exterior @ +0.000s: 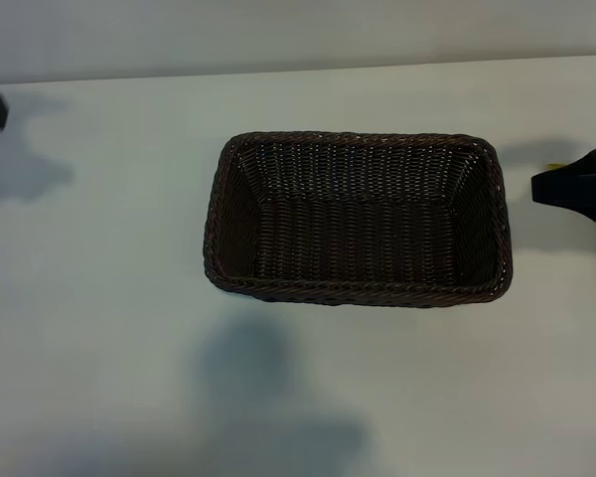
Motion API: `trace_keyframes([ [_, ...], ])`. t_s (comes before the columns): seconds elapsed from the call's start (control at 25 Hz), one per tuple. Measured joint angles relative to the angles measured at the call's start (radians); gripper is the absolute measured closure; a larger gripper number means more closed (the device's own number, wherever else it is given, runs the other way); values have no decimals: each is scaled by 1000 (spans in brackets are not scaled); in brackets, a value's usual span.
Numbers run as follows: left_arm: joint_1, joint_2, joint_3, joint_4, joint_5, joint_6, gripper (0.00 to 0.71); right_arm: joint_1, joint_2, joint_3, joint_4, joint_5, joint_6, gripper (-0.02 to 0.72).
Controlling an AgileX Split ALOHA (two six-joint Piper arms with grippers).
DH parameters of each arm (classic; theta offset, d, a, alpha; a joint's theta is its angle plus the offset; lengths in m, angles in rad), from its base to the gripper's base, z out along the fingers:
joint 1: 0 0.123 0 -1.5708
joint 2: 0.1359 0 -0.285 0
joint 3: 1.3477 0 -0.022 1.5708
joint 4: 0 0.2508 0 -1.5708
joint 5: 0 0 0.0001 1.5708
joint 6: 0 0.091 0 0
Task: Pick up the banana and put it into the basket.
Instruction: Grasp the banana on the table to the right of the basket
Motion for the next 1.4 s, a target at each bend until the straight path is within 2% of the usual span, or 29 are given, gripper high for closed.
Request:
trace_keyframes([
  [0.44, 0, -446, 448, -2, -5, -15, 139, 0, 0, 0, 0, 0, 0, 190],
  [0.6, 0, -626, 602, -5, -52, -15, 139, 0, 0, 0, 0, 0, 0, 190],
  [0.88, 0, -965, 815, -87, -93, -15, 139, 0, 0, 0, 0, 0, 0, 190],
  [1.08, 0, -1153, 855, -144, -118, -5, 139, 0, 0, 0, -1, 0, 0, 190],
  [1.4, 0, -1379, 855, -148, -123, 5, 140, 0, 0, 0, -2, 0, 0, 190],
])
